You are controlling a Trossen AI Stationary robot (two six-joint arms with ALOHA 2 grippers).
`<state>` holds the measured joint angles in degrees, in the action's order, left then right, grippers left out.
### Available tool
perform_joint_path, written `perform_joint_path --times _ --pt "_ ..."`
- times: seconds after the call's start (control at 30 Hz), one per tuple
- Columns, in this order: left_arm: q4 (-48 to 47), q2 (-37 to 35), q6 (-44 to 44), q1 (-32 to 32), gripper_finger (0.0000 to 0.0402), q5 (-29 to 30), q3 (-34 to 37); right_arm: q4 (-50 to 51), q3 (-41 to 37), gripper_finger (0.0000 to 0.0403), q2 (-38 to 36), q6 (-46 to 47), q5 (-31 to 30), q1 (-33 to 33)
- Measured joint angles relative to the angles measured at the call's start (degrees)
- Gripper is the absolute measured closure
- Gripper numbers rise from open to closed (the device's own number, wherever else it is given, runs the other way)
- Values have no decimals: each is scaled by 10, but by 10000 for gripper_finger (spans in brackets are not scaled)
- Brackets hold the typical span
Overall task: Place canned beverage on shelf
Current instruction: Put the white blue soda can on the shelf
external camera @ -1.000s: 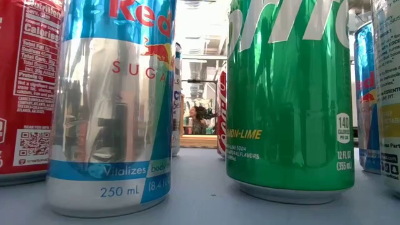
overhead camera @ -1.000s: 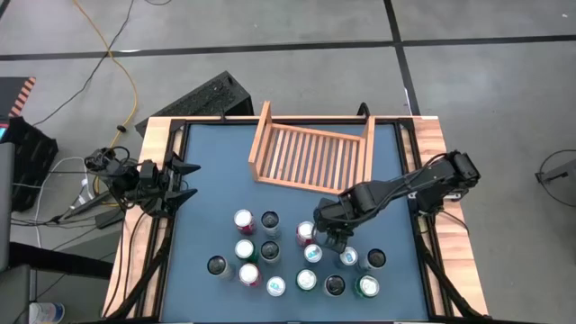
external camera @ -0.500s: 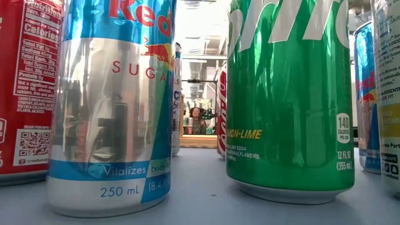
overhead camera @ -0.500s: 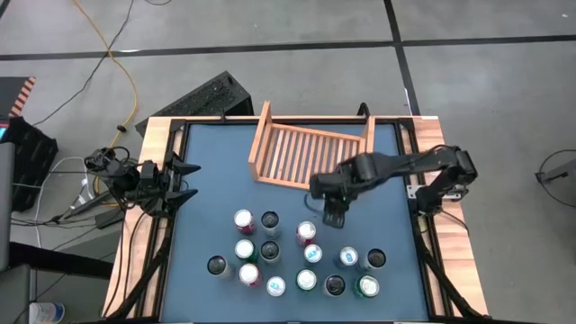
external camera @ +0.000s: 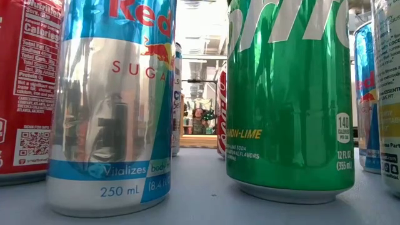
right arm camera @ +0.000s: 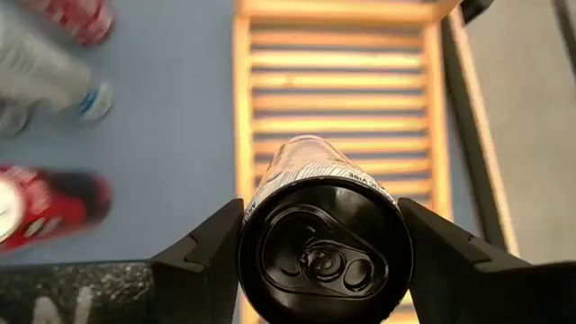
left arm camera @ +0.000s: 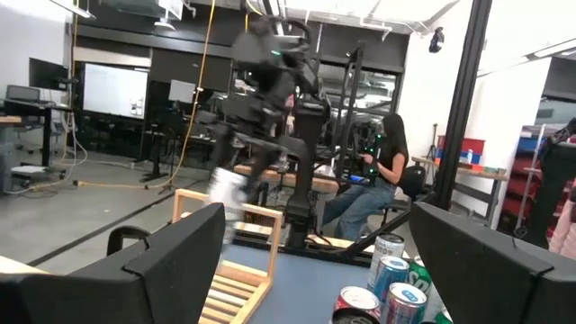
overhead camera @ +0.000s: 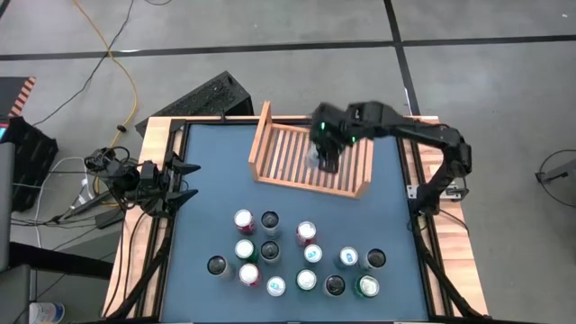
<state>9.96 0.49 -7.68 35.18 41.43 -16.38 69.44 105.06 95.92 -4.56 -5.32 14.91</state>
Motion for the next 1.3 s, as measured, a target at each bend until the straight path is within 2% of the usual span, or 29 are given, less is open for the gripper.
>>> perform_joint_path --times 0.17,0.4,0.53,0.77,0.9,1.3 --pt "0 0 0 0 60 0 0 -82 0 167 0 -44 58 69" --pt "0 0 -7 0 60 0 0 -110 18 167 43 -84 97 118" --pt "1 0 -7 0 60 11 0 -79 94 167 104 -112 118 128" --pt "1 0 -7 0 60 18 0 19 302 159 247 -164 118 138" --pt "0 0 -7 0 60 17 0 -26 258 157 250 -188 116 149" --pt "-2 0 -7 0 60 28 0 -36 274 155 330 -196 113 155"
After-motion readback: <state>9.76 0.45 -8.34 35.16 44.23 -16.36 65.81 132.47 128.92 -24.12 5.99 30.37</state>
